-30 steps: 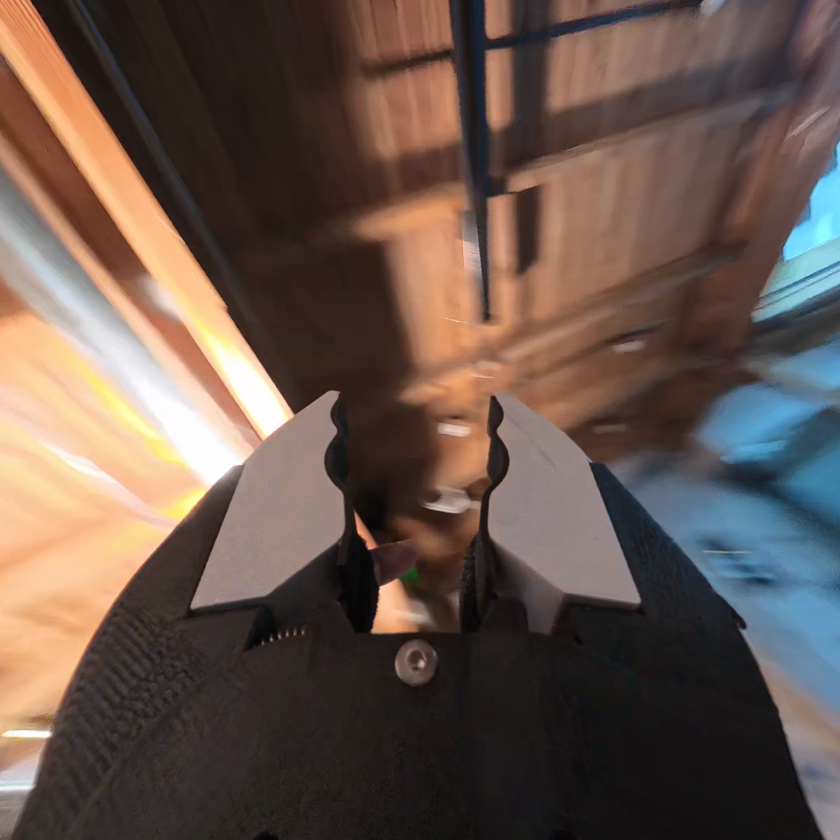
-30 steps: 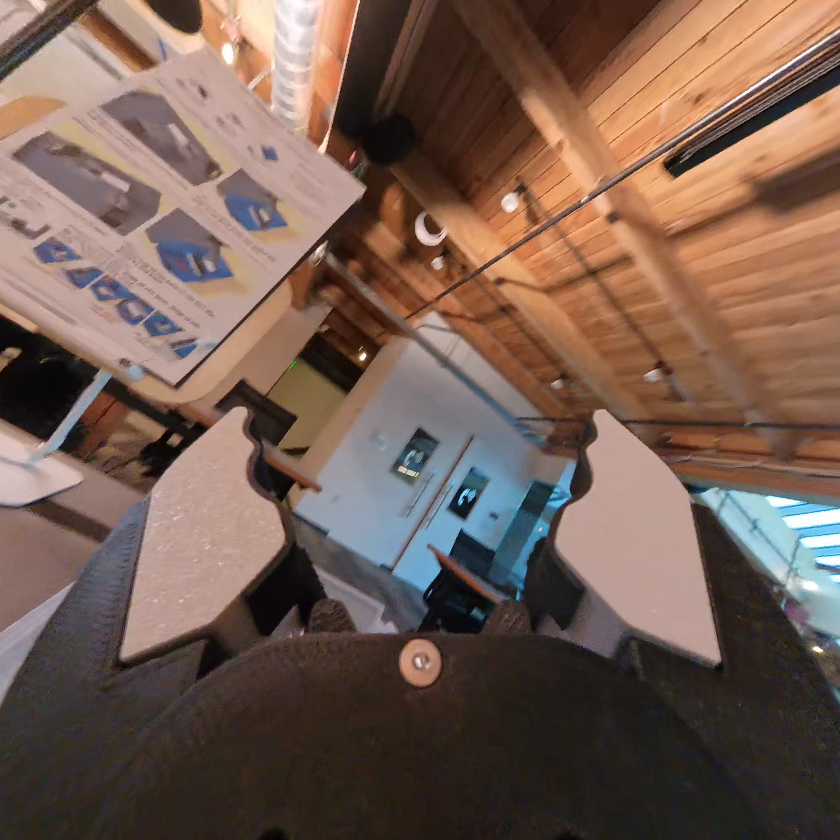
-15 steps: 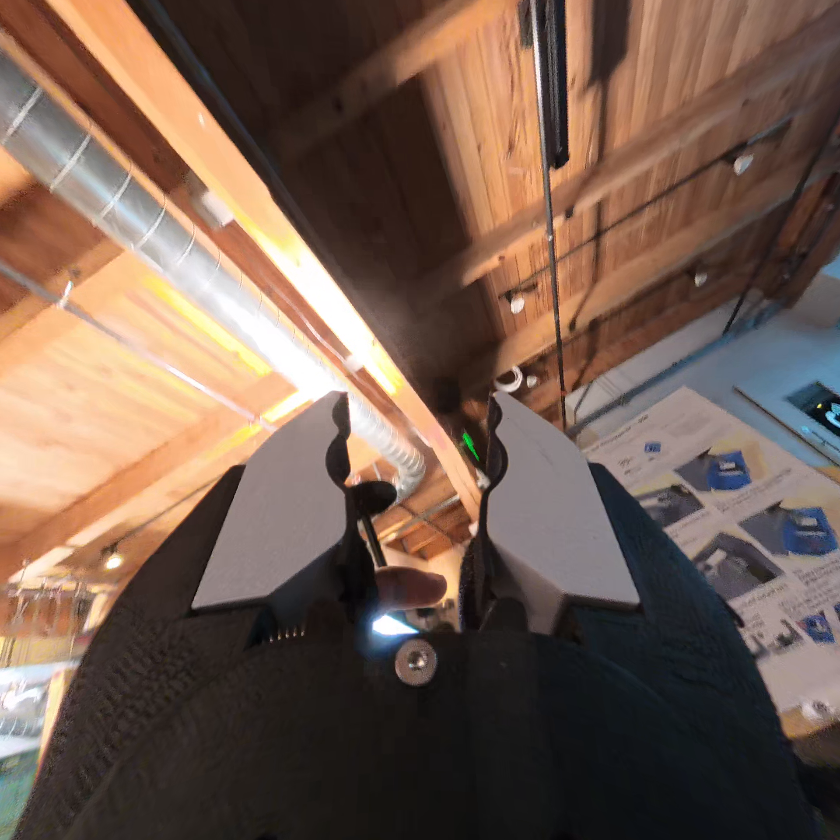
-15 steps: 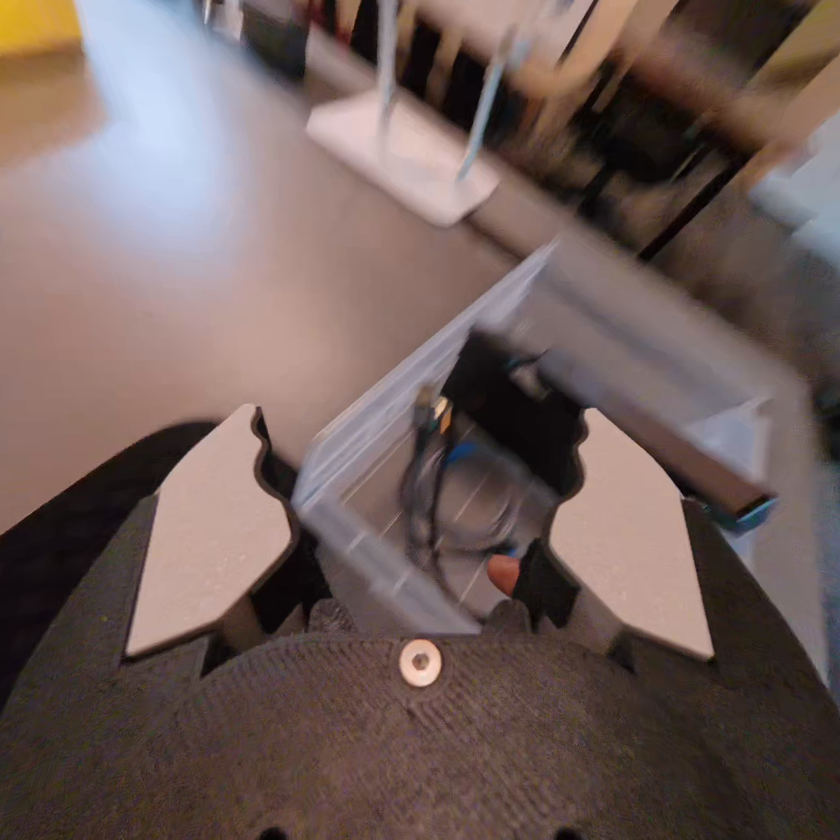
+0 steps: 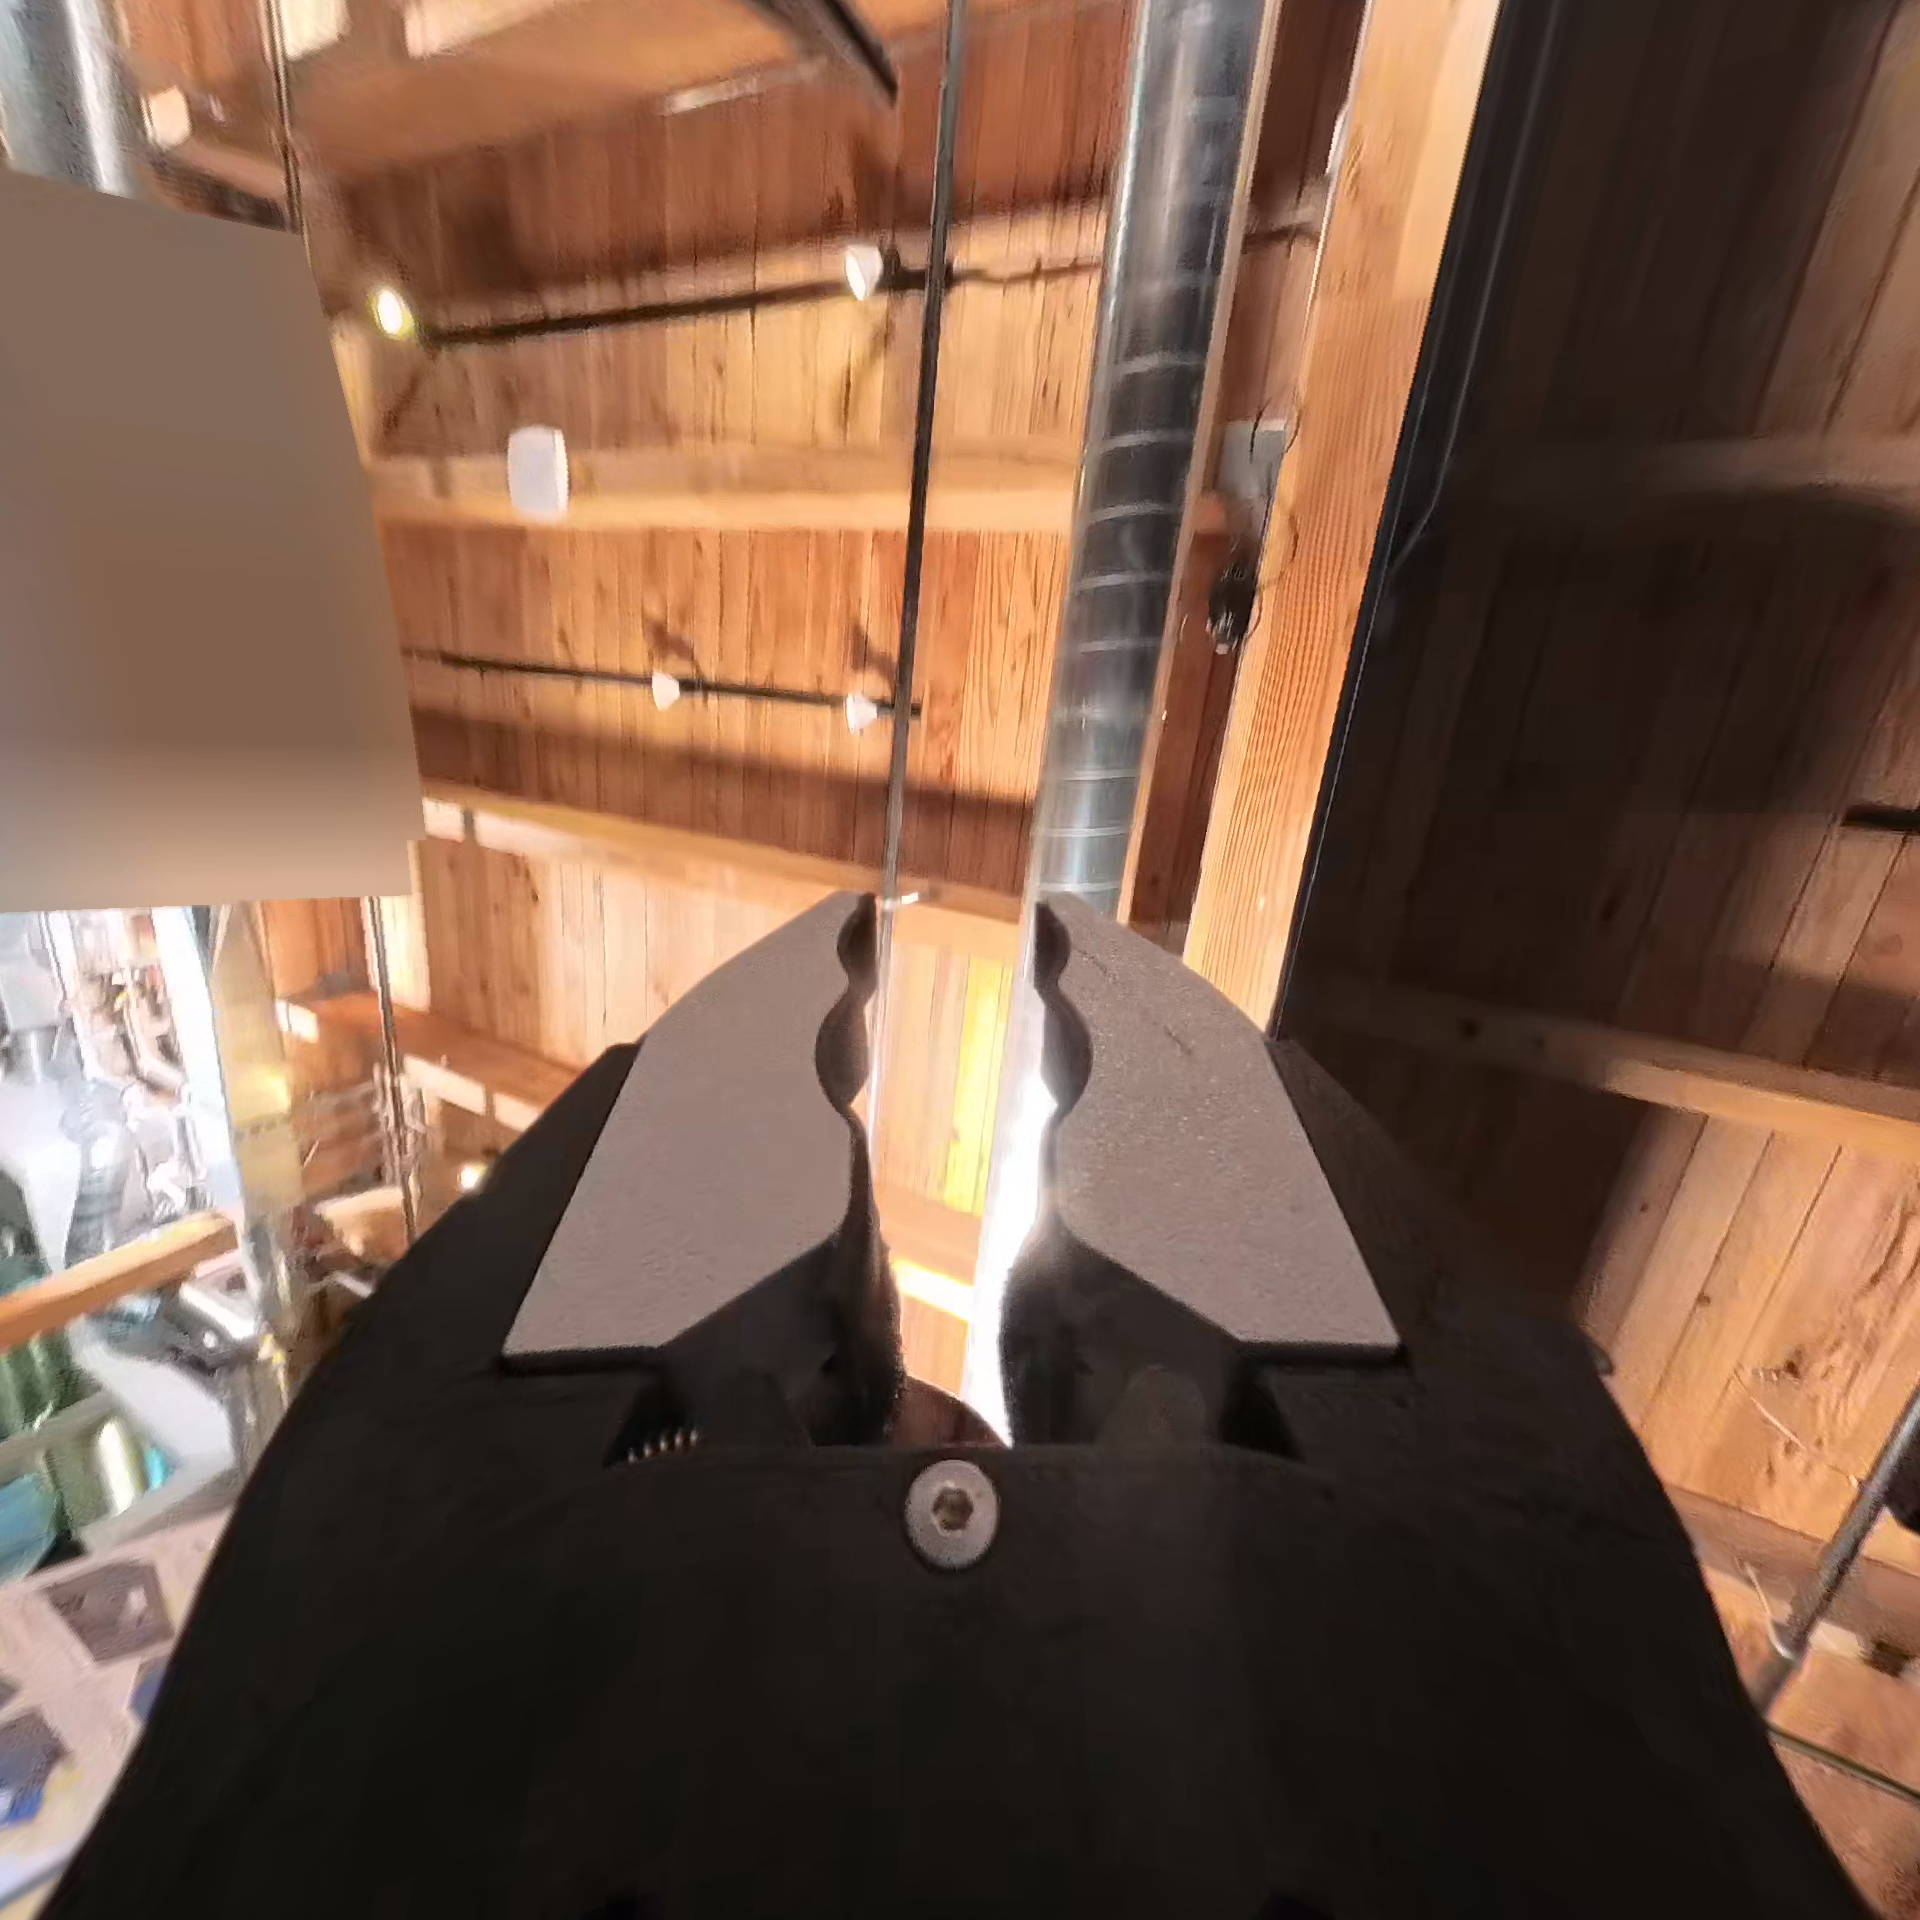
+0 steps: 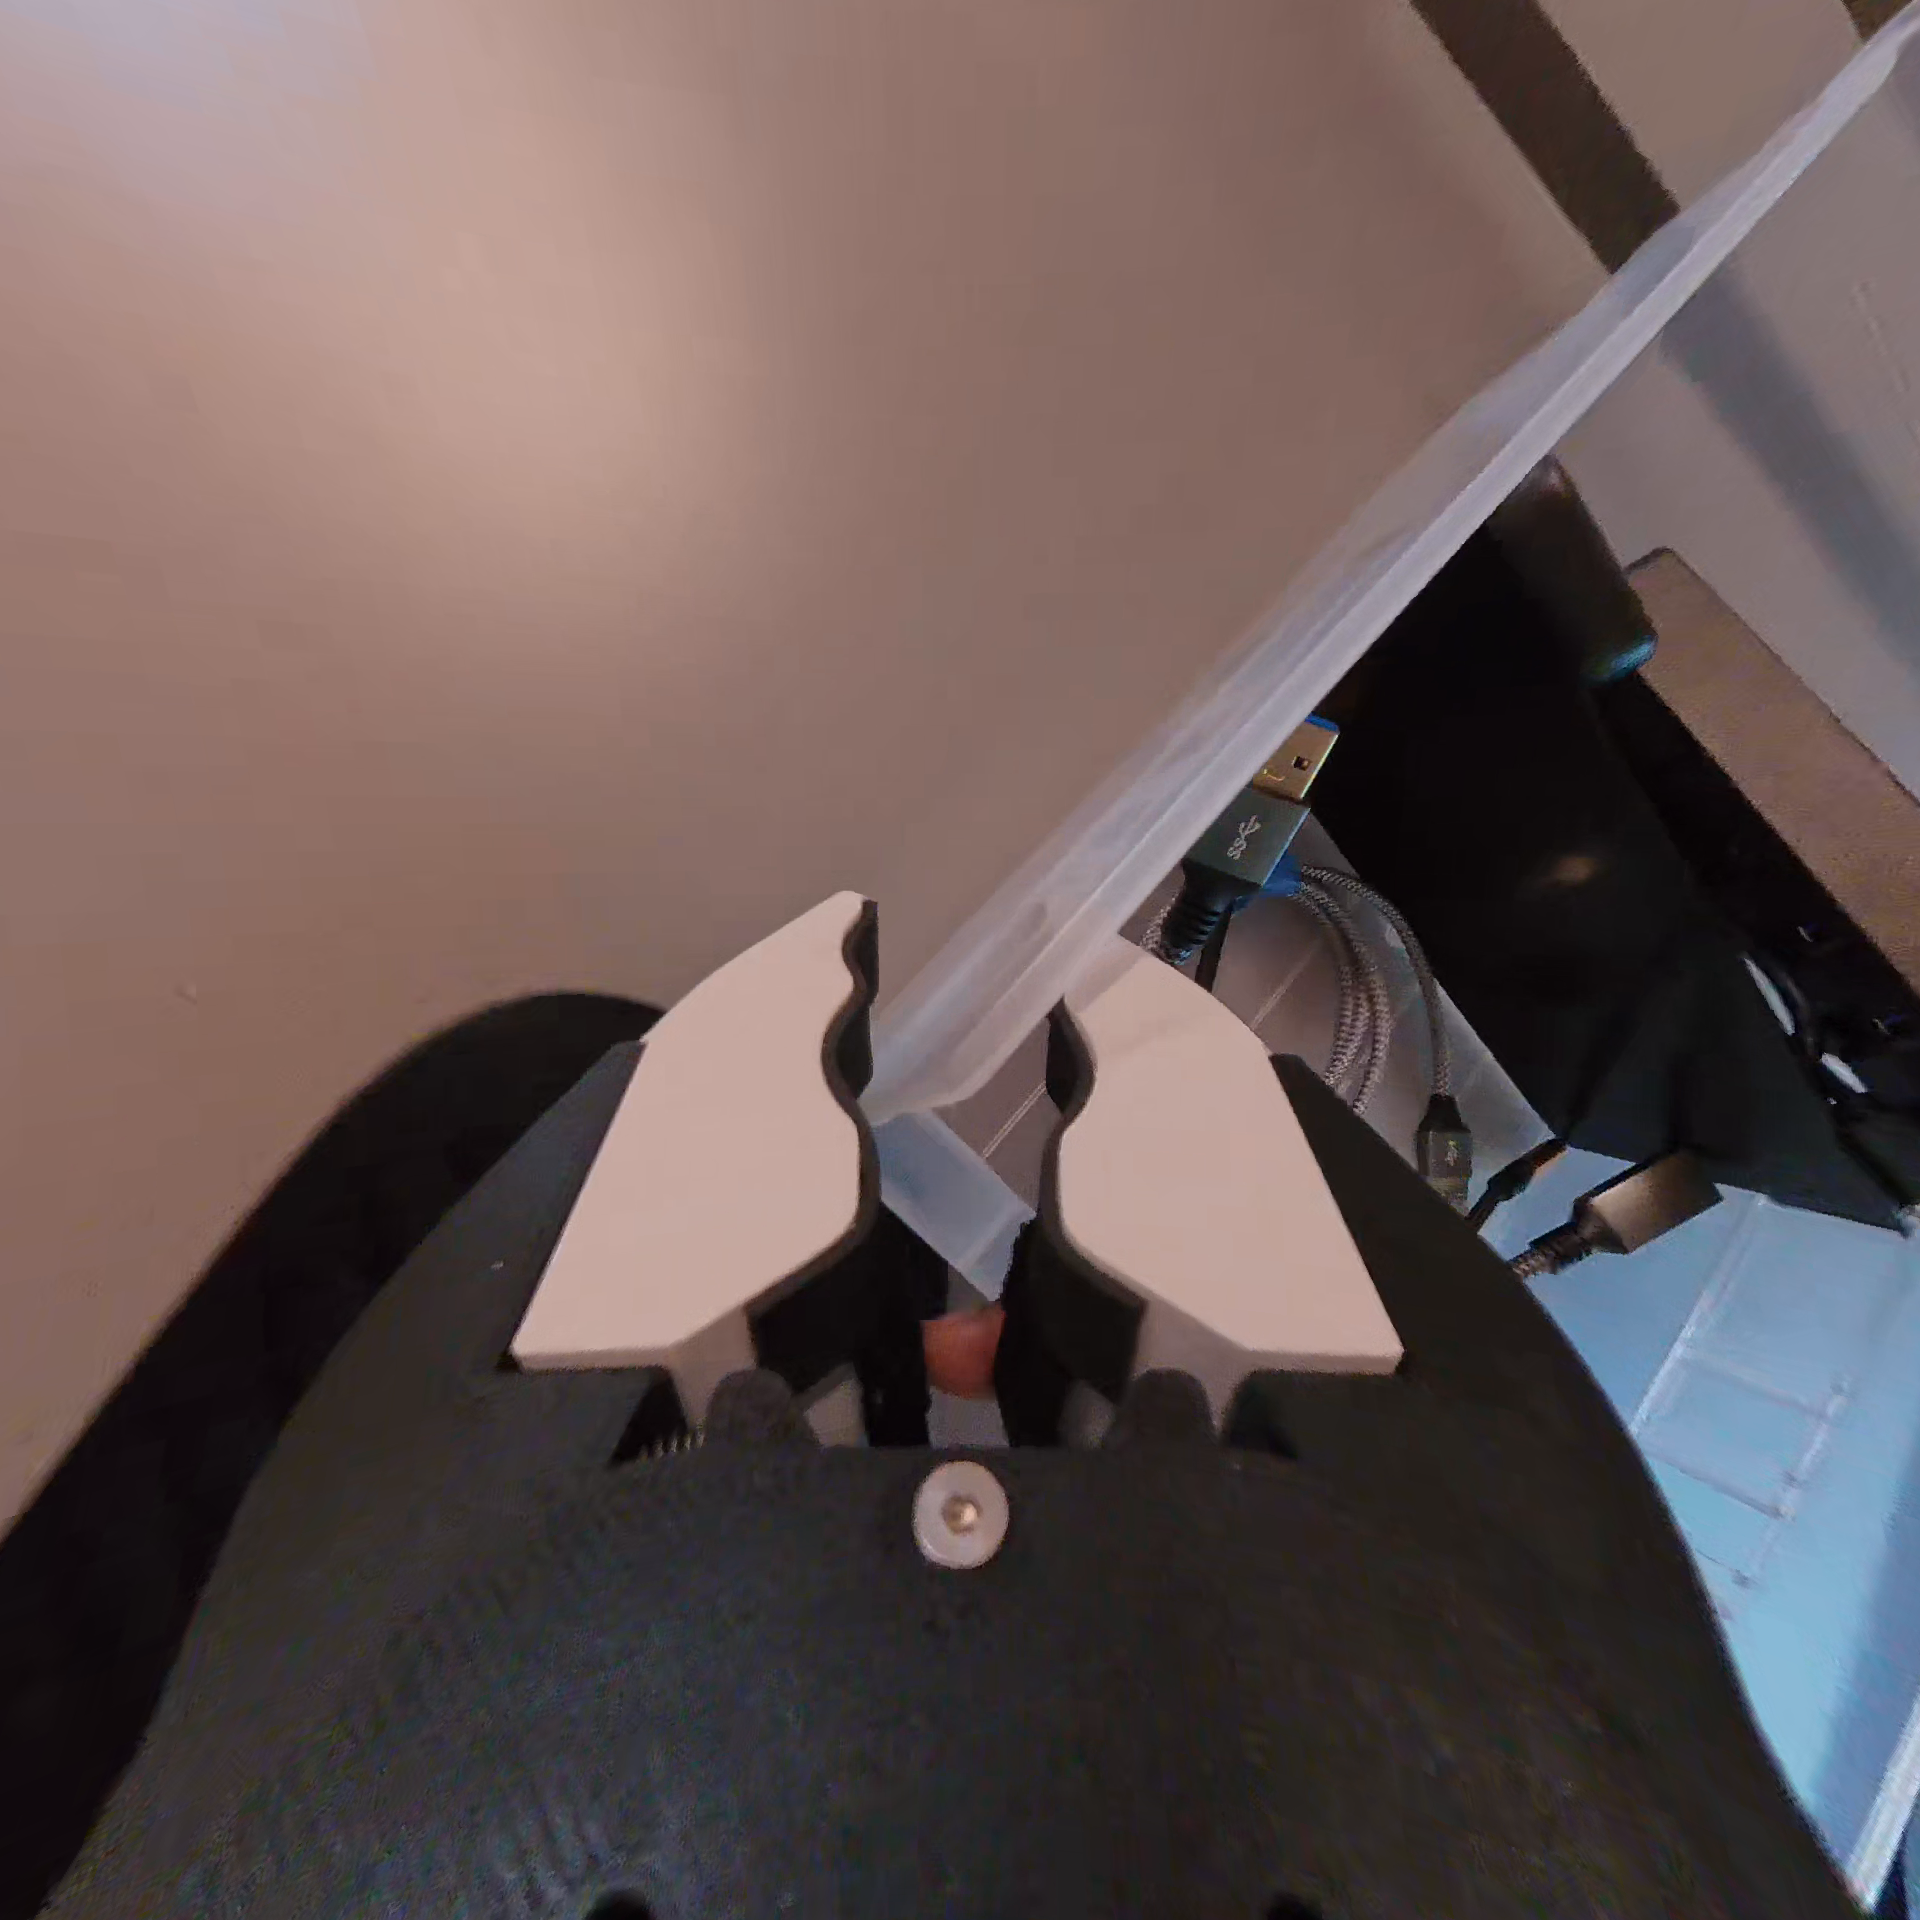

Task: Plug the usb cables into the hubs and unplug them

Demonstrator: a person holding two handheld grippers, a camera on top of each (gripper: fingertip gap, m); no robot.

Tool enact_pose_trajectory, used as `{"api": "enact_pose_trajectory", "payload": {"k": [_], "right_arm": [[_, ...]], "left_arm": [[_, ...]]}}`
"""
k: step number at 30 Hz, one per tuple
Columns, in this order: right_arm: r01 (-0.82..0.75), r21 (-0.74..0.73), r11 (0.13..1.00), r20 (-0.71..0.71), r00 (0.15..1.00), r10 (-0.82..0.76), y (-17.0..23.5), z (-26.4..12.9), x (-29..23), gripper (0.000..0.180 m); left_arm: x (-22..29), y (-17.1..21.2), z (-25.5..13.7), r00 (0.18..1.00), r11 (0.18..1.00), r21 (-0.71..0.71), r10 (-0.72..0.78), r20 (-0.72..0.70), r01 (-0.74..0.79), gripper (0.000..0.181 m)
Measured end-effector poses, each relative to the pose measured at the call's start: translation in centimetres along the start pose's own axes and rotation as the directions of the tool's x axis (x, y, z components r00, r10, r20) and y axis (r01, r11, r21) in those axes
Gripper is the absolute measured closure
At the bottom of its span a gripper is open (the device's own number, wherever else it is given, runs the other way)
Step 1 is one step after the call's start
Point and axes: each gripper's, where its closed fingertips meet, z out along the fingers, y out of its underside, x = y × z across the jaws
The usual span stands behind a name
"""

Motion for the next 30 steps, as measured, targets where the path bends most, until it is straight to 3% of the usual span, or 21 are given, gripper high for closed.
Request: {"api": "enact_pose_trajectory", "payload": {"k": [8, 15, 21, 26, 30], "right_arm": [[0.050, 0.038, 0.998, 0.033, 0.998, -0.052, -5.5, 1.1, -5.8, 0.139], [0.187, 0.127, 0.974, 0.099, 0.975, -0.200, -10.4, 1.7, -13.4, 0.127], [0.290, 0.261, 0.921, 0.123, 0.936, -0.330, -15.0, 2.2, -19.0, 0.129], [0.376, 0.404, 0.833, 0.085, 0.892, -0.444, -18.1, 2.4, -23.3, 0.127], [0.540, 0.518, 0.663, -0.040, 0.790, -0.612, -19.1, 1.1, -26.0, 0.153]], "left_arm": [[-1.1, -5.0, 0.0, 0.999, 0.993, 0.111, 0.030, 0.023, -0.032, 0.152], [-2.3, -5.0, 0.0, 0.999, 0.995, 0.102, 0.014, 0.049, -0.019, 0.152], [-2.5, -4.8, 0.0, 0.999, 0.995, 0.099, 0.008, 0.050, -0.013, 0.152], [-2.7, -4.9, 0.0, 0.998, 0.995, 0.098, 0.012, 0.056, -0.017, 0.152], [-3.0, -4.8, -0.1, 0.998, 0.995, 0.097, -0.002, 0.059, -0.004, 0.152]]}}
